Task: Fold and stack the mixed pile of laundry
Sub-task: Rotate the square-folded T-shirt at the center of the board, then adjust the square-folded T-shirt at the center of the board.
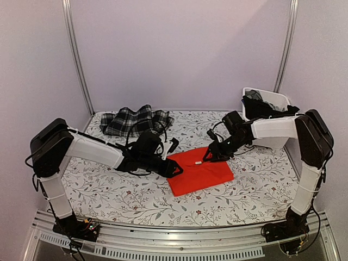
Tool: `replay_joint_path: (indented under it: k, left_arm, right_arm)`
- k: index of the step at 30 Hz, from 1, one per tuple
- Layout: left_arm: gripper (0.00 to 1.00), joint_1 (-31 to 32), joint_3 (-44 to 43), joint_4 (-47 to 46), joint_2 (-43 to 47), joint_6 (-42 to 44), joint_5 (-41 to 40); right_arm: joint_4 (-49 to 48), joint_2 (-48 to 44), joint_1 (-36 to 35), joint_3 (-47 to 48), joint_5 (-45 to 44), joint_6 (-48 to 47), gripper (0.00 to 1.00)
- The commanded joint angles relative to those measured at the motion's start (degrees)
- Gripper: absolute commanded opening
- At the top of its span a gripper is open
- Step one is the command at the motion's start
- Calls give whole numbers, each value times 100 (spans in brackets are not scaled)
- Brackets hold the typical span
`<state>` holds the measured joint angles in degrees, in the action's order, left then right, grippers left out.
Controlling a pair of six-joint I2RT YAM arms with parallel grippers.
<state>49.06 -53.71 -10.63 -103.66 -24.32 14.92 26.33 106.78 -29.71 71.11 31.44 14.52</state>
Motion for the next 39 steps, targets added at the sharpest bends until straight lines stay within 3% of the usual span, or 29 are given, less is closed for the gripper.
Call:
replay_joint_path:
  k: [1,7,13,19,24,27,35,39]
  left_arm:
    - [40,-61,-237,253,-538,-232,129]
    - [29,-738,287,426,-540,-623,73]
    - [31,-1416,772,700,113,-517,-216]
    - [47,-1671,1068,693,992,-320,-100]
    - [53,-1705,977,982,1129,-314,-206]
    - [56,-1706,921,990,964,-306,-133]
    - [60,-1691,867,670,689,-325,197]
    - [60,-1685,780,634,562,-313,175]
  right_arm:
    - [-490,360,-73,-582,55,-157,47]
    - [-1278,299,-674,-1272,502,261,47]
    - [-2053,48,-1419,-1536,1355,1020,49]
    - [-1435,-1039,-375,-1467,600,551,50]
    - [-619,-1091,339,-1239,-302,11,48]
    - [-429,-859,385,-1144,-489,-254,48]
    - [-703,-228,362,-1197,277,-434,39]
    - [-653,157,292,-1144,250,-509,37]
